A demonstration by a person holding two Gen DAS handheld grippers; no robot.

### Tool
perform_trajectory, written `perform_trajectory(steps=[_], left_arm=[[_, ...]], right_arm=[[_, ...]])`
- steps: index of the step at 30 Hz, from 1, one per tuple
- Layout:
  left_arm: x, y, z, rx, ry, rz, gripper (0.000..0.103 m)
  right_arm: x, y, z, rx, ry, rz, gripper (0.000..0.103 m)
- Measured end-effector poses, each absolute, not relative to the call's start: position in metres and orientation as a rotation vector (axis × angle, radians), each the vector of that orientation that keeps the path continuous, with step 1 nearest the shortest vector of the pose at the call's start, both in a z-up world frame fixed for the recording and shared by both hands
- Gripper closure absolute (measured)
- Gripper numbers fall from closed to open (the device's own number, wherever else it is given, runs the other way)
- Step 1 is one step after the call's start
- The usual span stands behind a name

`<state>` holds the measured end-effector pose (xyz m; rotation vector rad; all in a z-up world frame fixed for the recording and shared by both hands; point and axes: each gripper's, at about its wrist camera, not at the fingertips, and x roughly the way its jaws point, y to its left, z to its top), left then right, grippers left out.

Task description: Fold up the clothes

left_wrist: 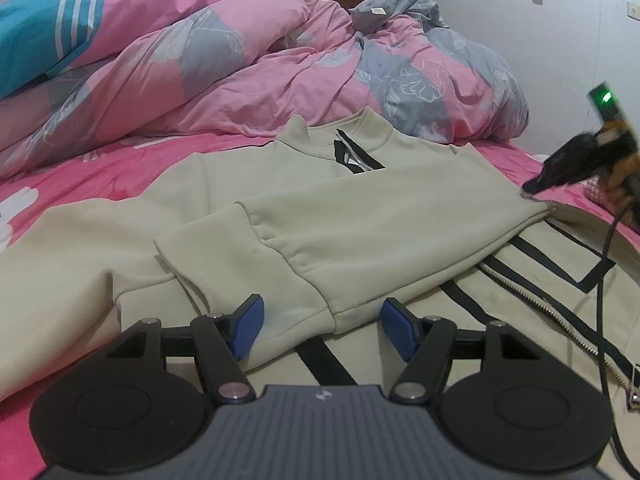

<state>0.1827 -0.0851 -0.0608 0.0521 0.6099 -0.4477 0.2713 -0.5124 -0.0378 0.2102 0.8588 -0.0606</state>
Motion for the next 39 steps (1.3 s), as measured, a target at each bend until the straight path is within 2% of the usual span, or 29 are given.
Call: perform_trajectory(steps=[1,6,11,15,17,20,24,27,30,32,35,39], left_arm=[[0.183,-0.085,-0.061,0.049,0.609,-0.449,0.036],[0.181,-0.081,-0.058,0.037,0.611,-0.431,0.036],[0.178,-0.076,-0.054,0.019,0.614,-0.401,0.036],[0.176,-0.058,-0.054,-0.08,0.603,-0.394,0.036],[0.176,-0.049,-0.054,-0.136,0.589,-0.388,0.036],[0.176,-0.039,-0.056,-0.202,0.574,-0.381,0.037],[0.172,-0.028,-0.056,-0.262,0.545,-0.356,0.036],[0.176,-0.024,-0.059,-0.299,0.562,-0.361,0.036],[0.178,-0.021,-0.061,-0.326,0.572,-0.375,0.036],[0.179,-0.019,-0.062,-0.339,0.573,-0.381,0.036],[0.178,-0.019,-0.063,-0.346,0.571,-0.384,0.036],[0.179,-0.017,-0.064,-0.358,0.567,-0.383,0.042]], right_arm=[[0.266,-0.512,-0.026,0.197,0.84,-0.071,0.096],[0.235,-0.465,0.016,0.138,0.76,0.143,0.096],[0.24,-0.4,0.008,0.138,0.769,0.354,0.096],[0.255,-0.347,-0.049,0.045,0.892,0.392,0.097],[0.249,-0.34,-0.052,-0.004,0.817,0.381,0.097],[0.257,-0.338,-0.033,0.05,0.887,0.341,0.094],[0.258,-0.32,-0.011,-0.019,0.839,0.372,0.093],[0.264,-0.308,0.002,-0.008,0.81,0.386,0.087],[0.26,-0.303,0.009,0.148,0.823,0.442,0.081],[0.251,-0.302,0.008,0.315,0.847,0.485,0.073],[0.233,-0.301,-0.001,0.52,0.905,0.506,0.071],[0.211,-0.306,-0.019,0.748,0.997,0.458,0.062]])
